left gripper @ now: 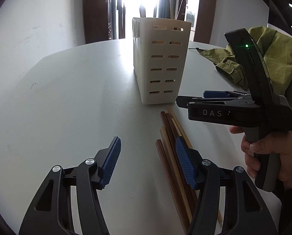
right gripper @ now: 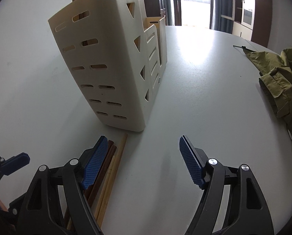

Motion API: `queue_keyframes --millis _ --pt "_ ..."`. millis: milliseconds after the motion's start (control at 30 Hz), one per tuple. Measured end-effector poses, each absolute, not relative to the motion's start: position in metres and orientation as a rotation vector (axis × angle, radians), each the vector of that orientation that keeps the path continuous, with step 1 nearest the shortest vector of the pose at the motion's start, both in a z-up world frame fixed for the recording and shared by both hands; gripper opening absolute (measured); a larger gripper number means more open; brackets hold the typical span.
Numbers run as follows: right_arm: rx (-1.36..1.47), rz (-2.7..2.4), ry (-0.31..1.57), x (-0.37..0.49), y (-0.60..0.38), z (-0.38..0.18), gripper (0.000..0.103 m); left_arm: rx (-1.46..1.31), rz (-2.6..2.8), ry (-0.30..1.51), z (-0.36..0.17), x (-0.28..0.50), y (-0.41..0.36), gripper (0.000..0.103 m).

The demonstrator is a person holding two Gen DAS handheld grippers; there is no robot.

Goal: Organize utensils
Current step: 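Lower both open tools onto the chopsticks beside the holder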

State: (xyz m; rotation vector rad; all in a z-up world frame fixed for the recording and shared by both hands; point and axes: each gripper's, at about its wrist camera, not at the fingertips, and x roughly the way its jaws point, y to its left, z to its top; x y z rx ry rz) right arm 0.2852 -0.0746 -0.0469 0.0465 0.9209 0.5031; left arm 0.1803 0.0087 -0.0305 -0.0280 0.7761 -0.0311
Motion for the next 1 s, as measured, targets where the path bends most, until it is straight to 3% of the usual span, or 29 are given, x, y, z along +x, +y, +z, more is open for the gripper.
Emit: queue_keyframes --millis 200,300,1000 --pt "0.019 0.503 0.946 0.293 -0.06 -0.058 0.075 -0.029 -0.03 0.825 -0.046 0.188 0.01 0.058" --pt "0.013 0.506 0.968 0.295 -0.057 -0.066 0.068 -0.025 -0.025 0.832 -0.052 0.191 0.011 0.057" --pt "-0.055 0.493 0.979 0.295 -0.048 -0.066 0.048 -0.066 -0.034 0.893 -0.071 0.21 0.011 0.053"
